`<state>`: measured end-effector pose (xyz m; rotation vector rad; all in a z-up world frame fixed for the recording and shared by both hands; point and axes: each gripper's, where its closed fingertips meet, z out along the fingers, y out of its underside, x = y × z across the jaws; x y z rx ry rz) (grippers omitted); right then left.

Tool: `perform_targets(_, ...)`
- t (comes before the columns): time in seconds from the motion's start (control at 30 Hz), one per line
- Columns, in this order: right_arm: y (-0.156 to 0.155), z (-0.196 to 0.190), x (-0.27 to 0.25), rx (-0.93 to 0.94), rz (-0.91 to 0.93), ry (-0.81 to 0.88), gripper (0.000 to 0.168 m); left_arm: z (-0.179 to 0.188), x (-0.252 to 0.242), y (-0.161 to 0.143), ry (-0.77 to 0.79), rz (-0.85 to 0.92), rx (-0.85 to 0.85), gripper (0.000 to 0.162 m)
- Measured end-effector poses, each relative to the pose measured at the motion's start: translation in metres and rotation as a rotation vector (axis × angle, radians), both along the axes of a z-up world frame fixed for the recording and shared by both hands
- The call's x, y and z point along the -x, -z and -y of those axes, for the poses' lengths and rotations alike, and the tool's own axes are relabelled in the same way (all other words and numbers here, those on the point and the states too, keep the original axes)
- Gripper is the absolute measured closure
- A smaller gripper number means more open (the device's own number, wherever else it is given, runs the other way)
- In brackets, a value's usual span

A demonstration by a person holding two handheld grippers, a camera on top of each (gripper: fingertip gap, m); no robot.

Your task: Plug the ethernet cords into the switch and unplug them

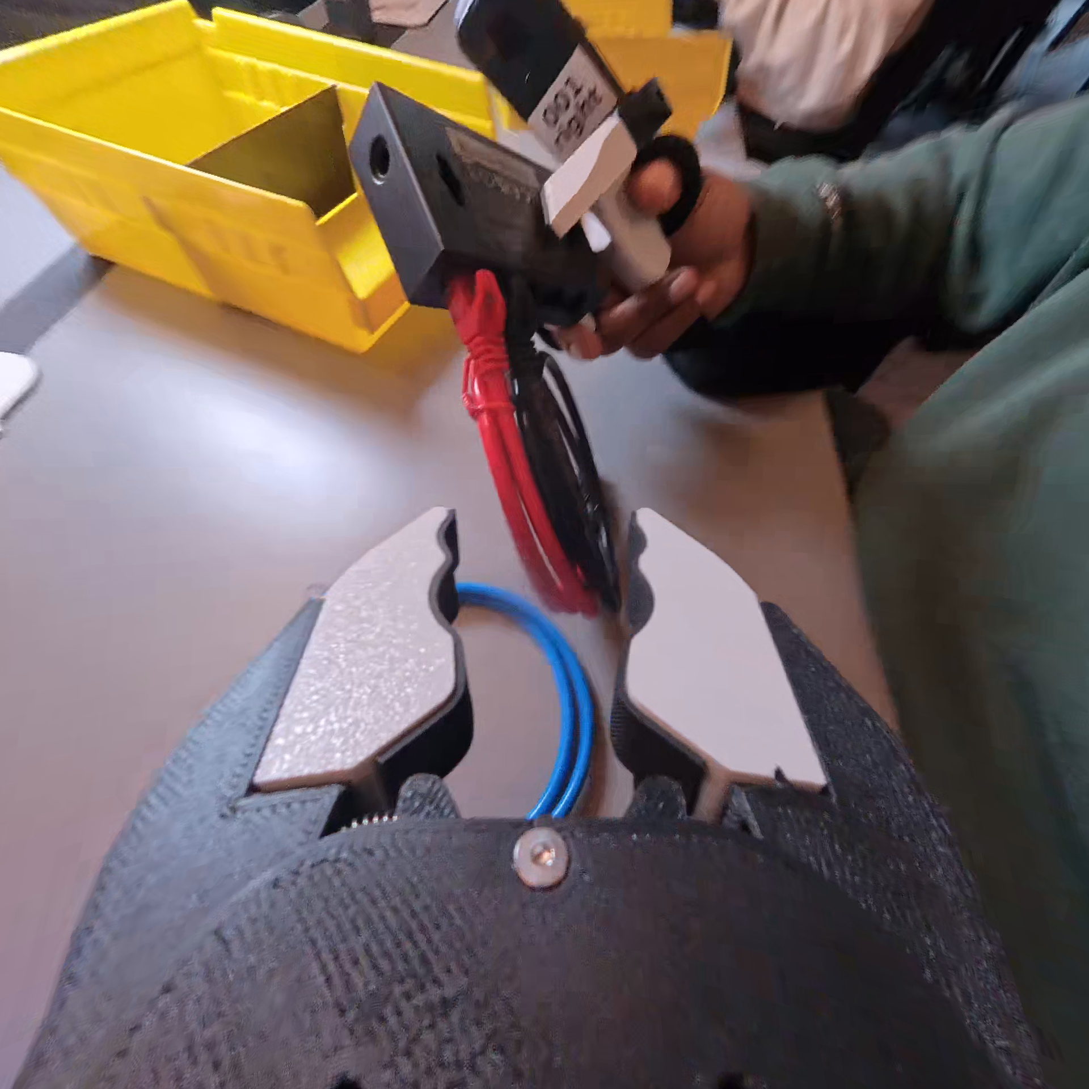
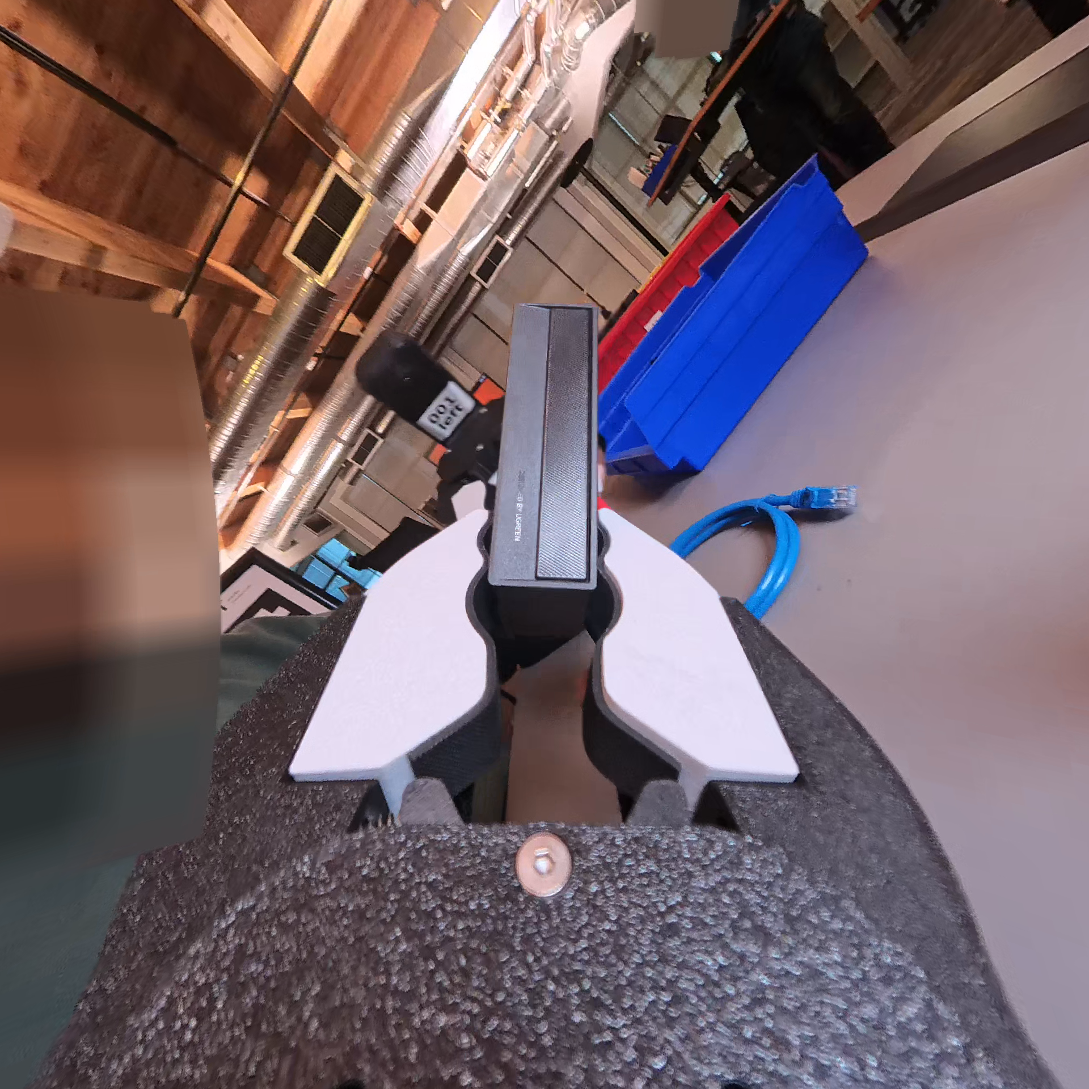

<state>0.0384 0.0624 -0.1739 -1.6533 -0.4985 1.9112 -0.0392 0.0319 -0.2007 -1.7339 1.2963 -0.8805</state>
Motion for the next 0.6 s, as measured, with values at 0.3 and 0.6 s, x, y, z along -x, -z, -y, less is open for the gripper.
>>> perform_targets(0.3, 0.01, 0.008, 0.023, 0.074, -0.007, 0.048, 0.139, -0.032, -0.023, 0.025, -0.14, -0.179, -0.237, 0.131)
perform_targets(0.6, 0.022, 0.012, 0.017, -1.494, 0.748, 0.217, 0.086, 0.009, -0.005, 0.027, 0.13, 0.114, 0.549, 0.138)
